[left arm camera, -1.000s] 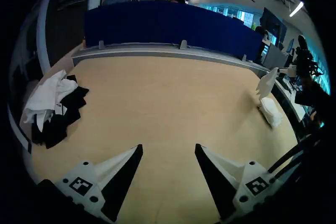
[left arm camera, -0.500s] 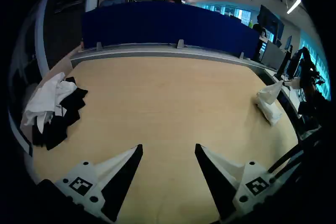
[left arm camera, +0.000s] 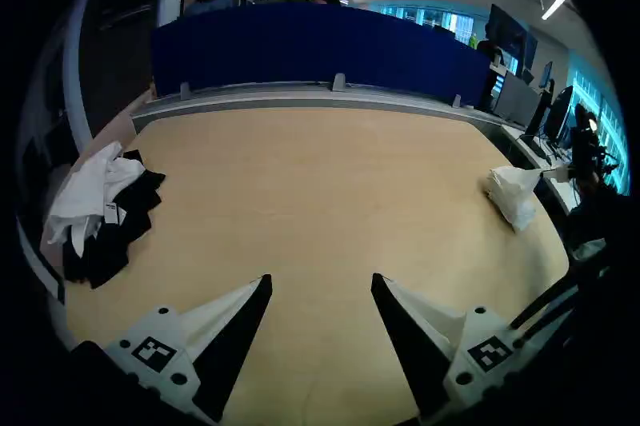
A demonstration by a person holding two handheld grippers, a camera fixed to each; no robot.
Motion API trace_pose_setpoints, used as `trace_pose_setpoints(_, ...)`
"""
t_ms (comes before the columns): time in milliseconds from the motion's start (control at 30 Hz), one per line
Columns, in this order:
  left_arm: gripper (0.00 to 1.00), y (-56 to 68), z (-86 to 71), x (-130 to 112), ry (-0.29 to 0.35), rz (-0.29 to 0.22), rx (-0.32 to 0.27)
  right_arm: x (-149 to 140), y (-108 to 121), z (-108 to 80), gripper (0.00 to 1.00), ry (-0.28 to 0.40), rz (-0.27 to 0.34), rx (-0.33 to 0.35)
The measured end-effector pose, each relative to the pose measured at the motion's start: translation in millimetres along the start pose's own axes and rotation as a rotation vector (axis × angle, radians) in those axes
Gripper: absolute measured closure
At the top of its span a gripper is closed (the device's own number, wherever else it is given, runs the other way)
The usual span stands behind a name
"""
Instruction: Fold towel
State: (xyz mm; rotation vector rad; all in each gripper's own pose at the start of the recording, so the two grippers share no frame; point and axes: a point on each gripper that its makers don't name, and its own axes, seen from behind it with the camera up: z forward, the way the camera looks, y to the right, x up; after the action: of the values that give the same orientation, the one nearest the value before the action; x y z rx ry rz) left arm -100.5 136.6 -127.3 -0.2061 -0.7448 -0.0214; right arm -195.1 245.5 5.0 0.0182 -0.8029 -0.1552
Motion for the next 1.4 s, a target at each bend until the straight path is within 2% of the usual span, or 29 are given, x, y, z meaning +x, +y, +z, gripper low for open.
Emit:
trace_pose_setpoints(500, 0.08, -1.6, -2.4, -4.5, -0.003, 0.005, 0.011, -78.1, 13.9, 25.7, 0.95, -0.147, 0.088, -0.083)
trace_pose_setpoints(767, 0.08, -3.3, -4.7, -4.9, -0.005, 0.014, 0.015, -96.5, 13.5, 32.0, 0.87, -0.174, 0.12, -0.115)
trace_pose_setpoints(1033, 0.08, -4.9, -5.6, -3.2, 0.0, 0.006, 0.013, -97.2, 16.9, 16.2, 0.5, -0.152, 0.106, -0.129)
trace_pose_setpoints(1100, 0.08, -4.5, -5.7, -2.7, 0.001, 0.007, 0.012, -95.6, 15.3, 12.5, 0.46, -0.141, 0.102, -0.122)
trace_pose_setpoints(1167, 0.08, -3.5, -5.8, -2.0, 0.002, 0.009, 0.009, -92.1, 11.3, 9.9, 0.32, -0.125, 0.096, -0.107)
trace_pose_setpoints(1233, 0.08, -2.4, -6.1, -1.5, 0.003, 0.011, 0.007, -84.9, 5.6, 7.9, 0.13, -0.098, 0.089, -0.087)
trace_pose_setpoints(1300, 0.08, -1.6, -6.4, -1.2, 0.003, 0.012, 0.005, -77.2, -0.2, 6.4, 0.05, -0.072, 0.083, -0.069)
trace_pose_setpoints(1400, 0.08, -1.1, -7.0, -1.2, 0.004, 0.011, 0.003, -64.8, -9.6, 5.7, 0.02, -0.041, 0.077, -0.045)
